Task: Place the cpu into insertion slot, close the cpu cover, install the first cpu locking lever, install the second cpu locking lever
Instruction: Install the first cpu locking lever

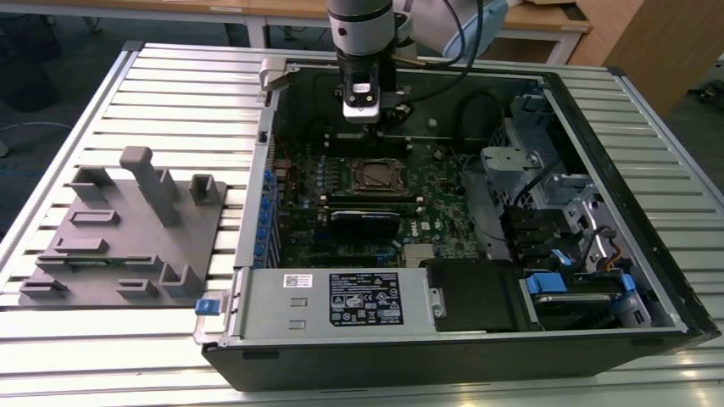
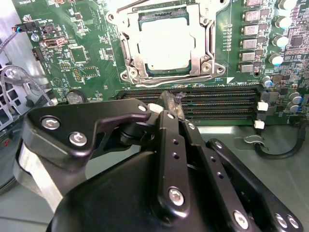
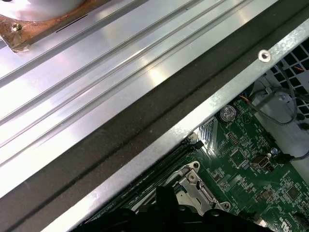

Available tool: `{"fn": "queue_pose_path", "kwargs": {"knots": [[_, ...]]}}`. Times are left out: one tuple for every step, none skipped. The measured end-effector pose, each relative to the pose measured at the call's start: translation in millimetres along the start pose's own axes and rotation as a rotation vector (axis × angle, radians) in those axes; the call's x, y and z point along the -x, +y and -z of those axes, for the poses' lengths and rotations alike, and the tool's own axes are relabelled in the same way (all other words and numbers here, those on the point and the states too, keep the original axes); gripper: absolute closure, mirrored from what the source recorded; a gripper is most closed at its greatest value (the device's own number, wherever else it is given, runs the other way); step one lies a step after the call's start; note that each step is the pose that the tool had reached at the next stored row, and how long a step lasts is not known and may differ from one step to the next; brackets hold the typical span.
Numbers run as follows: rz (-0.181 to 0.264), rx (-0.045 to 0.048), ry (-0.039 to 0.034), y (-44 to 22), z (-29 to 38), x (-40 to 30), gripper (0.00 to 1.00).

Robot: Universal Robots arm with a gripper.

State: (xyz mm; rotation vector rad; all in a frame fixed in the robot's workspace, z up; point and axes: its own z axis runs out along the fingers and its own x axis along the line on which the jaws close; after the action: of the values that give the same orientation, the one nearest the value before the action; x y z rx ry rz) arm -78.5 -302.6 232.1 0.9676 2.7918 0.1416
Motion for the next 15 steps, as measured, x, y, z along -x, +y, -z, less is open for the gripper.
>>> {"fn": "queue_pose_path", "kwargs": {"knots": [[0.000, 0.0000, 0.0000, 0.0, 0.0, 0.0, 0.90], [0.000, 0.0000, 0.0001, 0.0, 0.0, 0.0, 0.90], [0.000, -0.0005, 0.0007, 0.0, 0.1, 0.0, 0.90], [0.000, -0.0016, 0.0020, 0.0, 0.1, 0.0, 0.90], [0.000, -0.0032, 0.0042, 0.0, 0.0, 0.0, 0.90], [0.000, -0.0060, 0.0076, 0.0, -0.1, 0.0, 0.90], [0.000, -0.0106, 0.0131, 0.0, -0.1, 0.0, 0.90], [-0.001, -0.0162, 0.0197, 0.0, -0.2, 0.1, 0.90], [-0.001, -0.0224, 0.0269, 0.0, -0.2, 0.1, 0.90], [-0.001, -0.0294, 0.0354, 0.1, -0.4, 0.1, 0.90], [-0.001, -0.0372, 0.0445, 0.1, -0.5, 0.2, 0.90], [-0.002, -0.0450, 0.0535, 0.1, -0.7, 0.2, 0.90], [-0.002, -0.0543, 0.0638, 0.2, -0.8, 0.3, 0.90], [-0.002, -0.0634, 0.0739, 0.3, -0.9, 0.4, 0.90], [-0.002, -0.0719, 0.0832, 0.3, -1.1, 0.4, 0.90]]}}
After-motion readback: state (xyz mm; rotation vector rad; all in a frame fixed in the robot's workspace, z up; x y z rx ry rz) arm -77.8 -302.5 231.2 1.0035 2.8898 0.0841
